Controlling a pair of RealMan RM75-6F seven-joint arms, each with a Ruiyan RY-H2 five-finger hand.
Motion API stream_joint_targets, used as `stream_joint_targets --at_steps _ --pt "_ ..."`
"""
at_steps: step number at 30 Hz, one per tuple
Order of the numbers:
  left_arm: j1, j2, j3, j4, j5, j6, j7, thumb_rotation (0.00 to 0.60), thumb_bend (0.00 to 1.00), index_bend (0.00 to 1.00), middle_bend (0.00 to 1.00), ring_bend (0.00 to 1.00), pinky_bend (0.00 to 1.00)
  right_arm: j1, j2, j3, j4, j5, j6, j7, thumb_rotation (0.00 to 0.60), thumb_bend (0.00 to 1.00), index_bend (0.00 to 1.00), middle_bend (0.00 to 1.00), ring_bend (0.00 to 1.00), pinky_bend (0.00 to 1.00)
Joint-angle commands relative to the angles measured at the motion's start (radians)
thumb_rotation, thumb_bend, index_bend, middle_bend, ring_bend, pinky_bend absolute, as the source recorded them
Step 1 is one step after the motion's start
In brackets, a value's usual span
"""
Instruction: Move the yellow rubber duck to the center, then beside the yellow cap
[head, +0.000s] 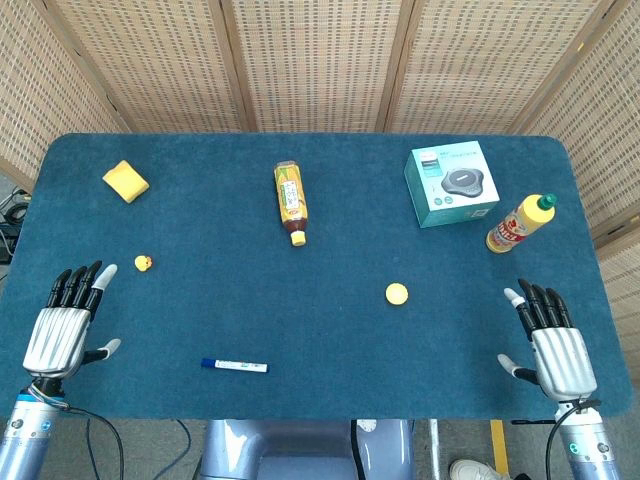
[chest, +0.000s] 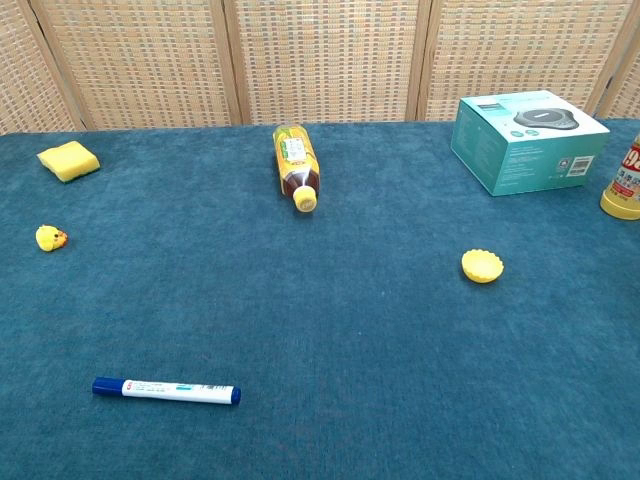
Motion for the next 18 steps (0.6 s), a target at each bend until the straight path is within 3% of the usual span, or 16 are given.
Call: stream_joint_targets --at_steps 1,18 --pt "0.000 0.000 0.000 0.000 -0.002 -0.002 0.003 0.600 0.12 0.00 0.00 0.00 0.00 0.001 0.000 0.000 0.001 0.001 -0.002 0.001 0.600 0.00 0.10 0.00 0.00 0.00" --pt "-0.007 -0.002 -0.003 0.005 -0.016 -0.017 -0.002 0.600 0.12 0.00 0.00 0.00 0.00 0.002 -0.004 -0.005 -0.003 -0.003 -0.006 -0.006 0.600 0.00 0.10 0.00 0.00 0.00"
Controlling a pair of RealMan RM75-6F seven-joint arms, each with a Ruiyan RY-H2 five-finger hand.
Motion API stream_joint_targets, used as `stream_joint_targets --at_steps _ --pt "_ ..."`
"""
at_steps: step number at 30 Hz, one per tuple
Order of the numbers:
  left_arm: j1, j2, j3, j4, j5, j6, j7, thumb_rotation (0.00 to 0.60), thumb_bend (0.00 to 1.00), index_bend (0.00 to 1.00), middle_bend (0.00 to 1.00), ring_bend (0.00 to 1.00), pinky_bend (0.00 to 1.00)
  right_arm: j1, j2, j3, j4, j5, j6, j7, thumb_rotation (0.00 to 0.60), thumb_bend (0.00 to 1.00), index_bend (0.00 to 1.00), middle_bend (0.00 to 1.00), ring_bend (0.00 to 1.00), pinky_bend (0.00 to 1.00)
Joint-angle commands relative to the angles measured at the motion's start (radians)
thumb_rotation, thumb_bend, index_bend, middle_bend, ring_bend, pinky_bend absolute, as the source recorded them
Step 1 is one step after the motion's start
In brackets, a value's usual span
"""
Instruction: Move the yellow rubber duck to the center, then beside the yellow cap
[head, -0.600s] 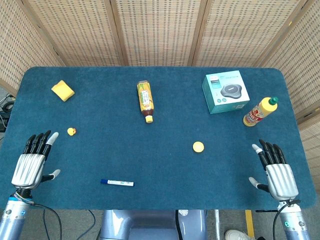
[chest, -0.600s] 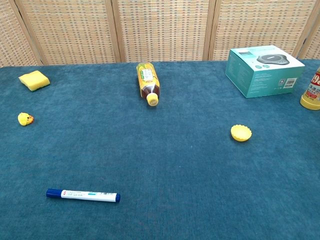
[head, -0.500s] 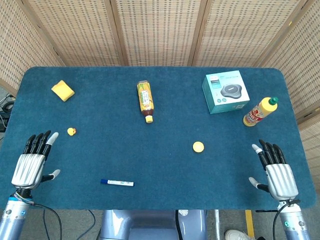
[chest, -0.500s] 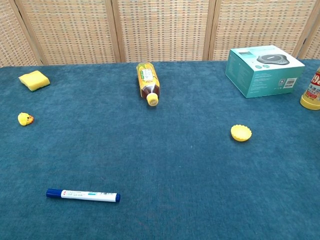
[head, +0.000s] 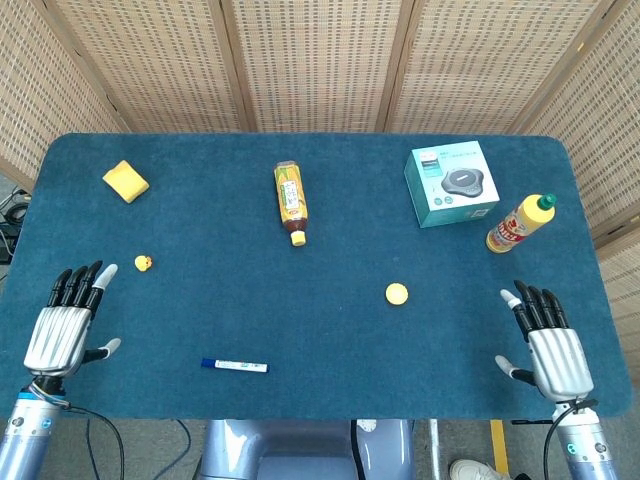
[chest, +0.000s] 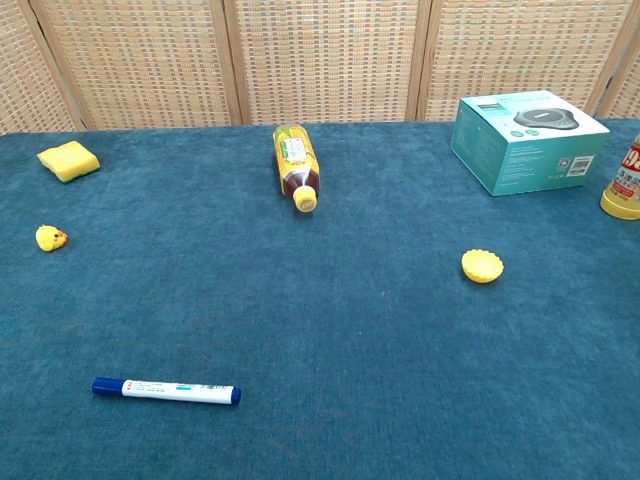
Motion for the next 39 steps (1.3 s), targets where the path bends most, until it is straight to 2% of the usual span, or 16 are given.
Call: stream_joint_targets --at_steps 1,12,19,23,30,34,39 --pt "-0.001 -0.001 0.000 -0.001 0.001 0.000 0.004 0.600 0.12 0.00 0.00 0.00 0.00 0.000 0.001 0.000 -0.001 0.000 0.001 0.001 0.600 0.00 0.10 0.00 0.00 0.00" --pt "-0.019 -0.001 -0.024 0.008 -0.031 -0.018 0.002 0.600 0.12 0.00 0.00 0.00 0.00 -0.001 0.011 0.003 -0.001 0.010 -0.002 0.027 0.600 0.00 0.10 0.00 0.00 0.00" --pt "-0.109 0.025 -0.110 0.068 -0.134 -0.135 -0.016 0.600 0.15 0.01 0.00 0.00 0.00 0.001 0.009 0.003 -0.004 0.014 -0.009 0.021 0.600 0.00 0.10 0.00 0.00 0.00" --pt "-0.172 0.042 -0.152 0.115 -0.186 -0.219 -0.031 0.600 0.16 0.09 0.00 0.00 0.00 0.002 0.008 0.003 -0.005 0.019 -0.013 0.018 0.600 0.00 0.10 0.00 0.00 0.00" --pt "-0.262 0.049 -0.185 0.196 -0.280 -0.367 -0.054 0.600 0.19 0.23 0.00 0.00 0.00 0.004 0.008 0.005 -0.003 0.026 -0.019 0.020 0.600 0.00 0.10 0.00 0.00 0.00" --pt "-0.310 0.032 -0.192 0.255 -0.329 -0.435 -0.048 0.600 0.20 0.26 0.00 0.00 0.00 0.006 0.009 0.008 -0.001 0.034 -0.024 0.025 0.600 0.00 0.10 0.00 0.00 0.00" --pt "-0.367 0.003 -0.189 0.325 -0.398 -0.513 -0.014 0.600 0.26 0.27 0.00 0.00 0.00 0.008 0.009 0.010 0.003 0.040 -0.029 0.030 0.600 0.00 0.10 0.00 0.00 0.00"
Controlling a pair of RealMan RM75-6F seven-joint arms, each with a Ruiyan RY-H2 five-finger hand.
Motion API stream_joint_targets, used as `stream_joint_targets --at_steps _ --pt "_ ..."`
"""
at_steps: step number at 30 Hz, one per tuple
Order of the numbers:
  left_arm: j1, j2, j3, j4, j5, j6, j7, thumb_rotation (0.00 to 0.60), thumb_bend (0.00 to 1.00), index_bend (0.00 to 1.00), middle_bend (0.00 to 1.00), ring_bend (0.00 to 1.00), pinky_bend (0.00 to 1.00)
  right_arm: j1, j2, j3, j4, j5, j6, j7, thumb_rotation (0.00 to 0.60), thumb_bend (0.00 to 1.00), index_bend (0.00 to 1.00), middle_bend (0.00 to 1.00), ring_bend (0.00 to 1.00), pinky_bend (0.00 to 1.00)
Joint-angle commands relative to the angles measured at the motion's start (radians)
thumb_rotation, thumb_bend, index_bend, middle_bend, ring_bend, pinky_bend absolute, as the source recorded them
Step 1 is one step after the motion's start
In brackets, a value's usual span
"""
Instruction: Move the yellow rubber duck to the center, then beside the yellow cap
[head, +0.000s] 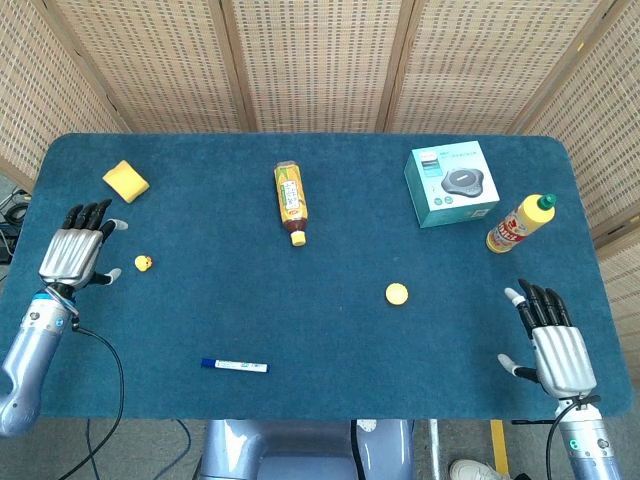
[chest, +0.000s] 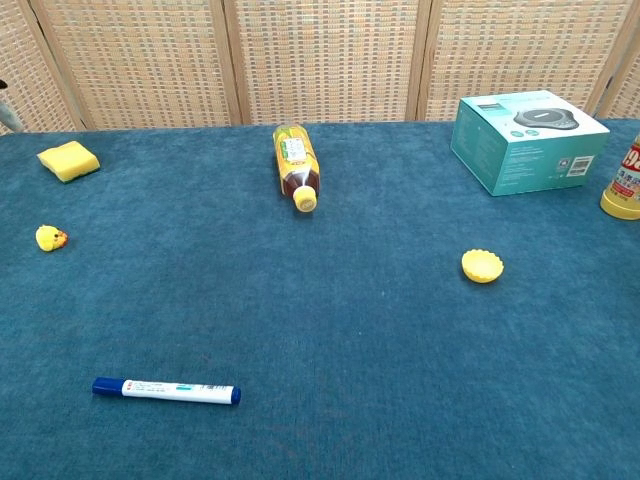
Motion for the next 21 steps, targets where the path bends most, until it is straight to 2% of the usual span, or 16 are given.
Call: stream_joint_targets --at_steps 1,14,21 --pt "-0.046 -0.026 0.003 0.051 -0.055 -0.059 0.033 0.600 0.27 0.27 0.00 0.00 0.00 0.001 0.000 0.000 0.002 0.001 -0.002 0.000 0.600 0.00 0.10 0.00 0.00 0.00" --pt "-0.150 -0.134 0.054 0.217 -0.233 -0.200 0.120 0.600 0.26 0.28 0.00 0.00 0.00 0.009 -0.003 -0.001 0.005 0.013 -0.023 0.003 0.600 0.00 0.10 0.00 0.00 0.00" --pt "-0.179 -0.177 0.085 0.277 -0.292 -0.225 0.146 0.600 0.25 0.35 0.00 0.00 0.00 0.010 -0.003 -0.001 0.005 0.017 -0.026 0.005 0.600 0.00 0.10 0.00 0.00 0.00"
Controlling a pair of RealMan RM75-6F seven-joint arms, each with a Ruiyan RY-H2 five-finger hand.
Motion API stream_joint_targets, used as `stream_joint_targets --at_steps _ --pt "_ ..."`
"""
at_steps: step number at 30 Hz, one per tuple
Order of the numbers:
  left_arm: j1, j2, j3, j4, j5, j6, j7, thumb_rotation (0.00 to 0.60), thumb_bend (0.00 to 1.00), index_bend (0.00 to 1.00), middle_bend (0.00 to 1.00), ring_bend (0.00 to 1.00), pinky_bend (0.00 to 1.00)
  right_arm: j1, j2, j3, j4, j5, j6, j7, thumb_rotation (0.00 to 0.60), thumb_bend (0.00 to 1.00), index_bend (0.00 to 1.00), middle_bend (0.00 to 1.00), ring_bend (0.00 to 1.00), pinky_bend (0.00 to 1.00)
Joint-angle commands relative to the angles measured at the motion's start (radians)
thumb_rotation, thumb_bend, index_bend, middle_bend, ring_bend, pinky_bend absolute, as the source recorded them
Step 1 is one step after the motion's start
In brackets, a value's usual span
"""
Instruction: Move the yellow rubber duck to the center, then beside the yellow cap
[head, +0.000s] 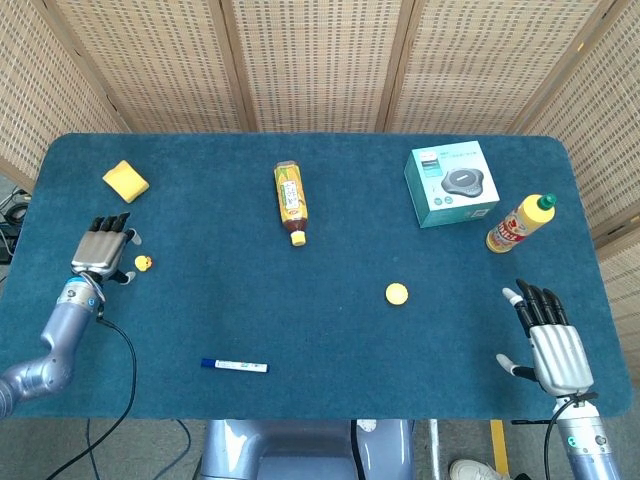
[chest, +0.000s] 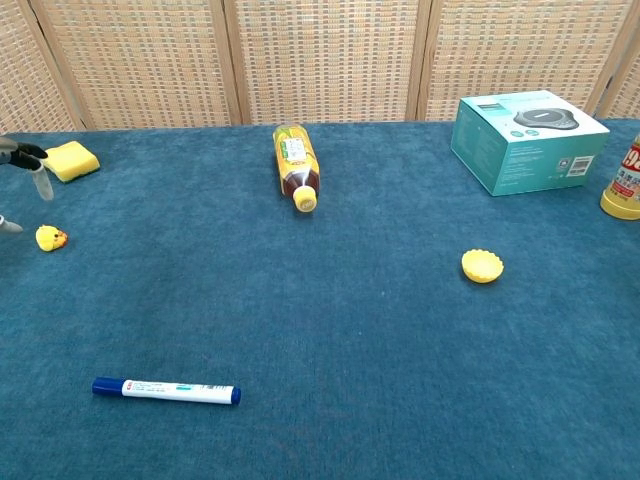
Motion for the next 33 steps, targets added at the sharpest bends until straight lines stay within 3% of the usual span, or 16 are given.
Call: stream_joint_targets --at_steps 1,33 --pt "-0.012 -0.019 0.014 0.024 -0.020 -0.011 0.007 0.600 0.25 0.36 0.00 0.00 0.00 0.001 0.000 0.000 0.000 0.002 -0.002 0.000 0.600 0.00 0.10 0.00 0.00 0.00" --pt "-0.028 -0.141 0.050 0.231 0.000 -0.013 -0.063 0.600 0.25 0.38 0.00 0.00 0.00 0.008 -0.006 -0.007 0.000 0.004 -0.018 0.006 0.600 0.00 0.10 0.00 0.00 0.00"
